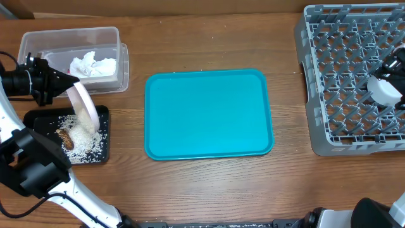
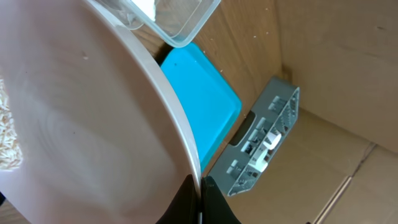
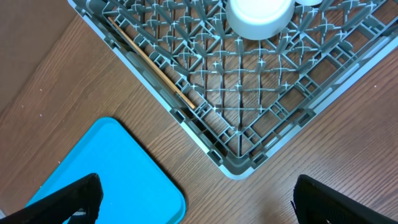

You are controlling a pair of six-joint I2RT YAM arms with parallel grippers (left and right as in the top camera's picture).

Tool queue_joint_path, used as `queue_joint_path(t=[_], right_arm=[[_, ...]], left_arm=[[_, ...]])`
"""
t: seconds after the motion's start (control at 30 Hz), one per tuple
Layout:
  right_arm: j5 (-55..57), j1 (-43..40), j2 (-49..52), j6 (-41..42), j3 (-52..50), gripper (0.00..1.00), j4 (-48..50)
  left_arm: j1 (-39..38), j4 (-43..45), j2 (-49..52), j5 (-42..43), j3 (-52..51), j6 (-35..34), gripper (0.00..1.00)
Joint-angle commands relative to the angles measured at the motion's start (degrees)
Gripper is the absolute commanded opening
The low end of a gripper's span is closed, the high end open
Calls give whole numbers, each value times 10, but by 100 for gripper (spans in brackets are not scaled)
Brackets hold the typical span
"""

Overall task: Sort waste into correct bins and load items into the dishwasher
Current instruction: 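Tilt the plate with the left gripper to dump rice onto the black tray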

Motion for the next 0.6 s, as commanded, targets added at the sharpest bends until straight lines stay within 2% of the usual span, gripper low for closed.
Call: queue_joint_path(t=[0.0, 0.23, 0.33, 0.57], right_arm=[[4, -2, -1, 1, 8, 100, 3], [4, -2, -1, 1, 8, 100, 3], [4, -2, -1, 1, 8, 100, 3], [4, -2, -1, 1, 8, 100, 3]], left_arm=[[10, -2, -1, 34, 14, 10, 4], [22, -2, -3, 73, 14, 6, 4], [22, -2, -3, 88, 14, -17, 4], [33, -2, -3, 72, 14, -28, 4]])
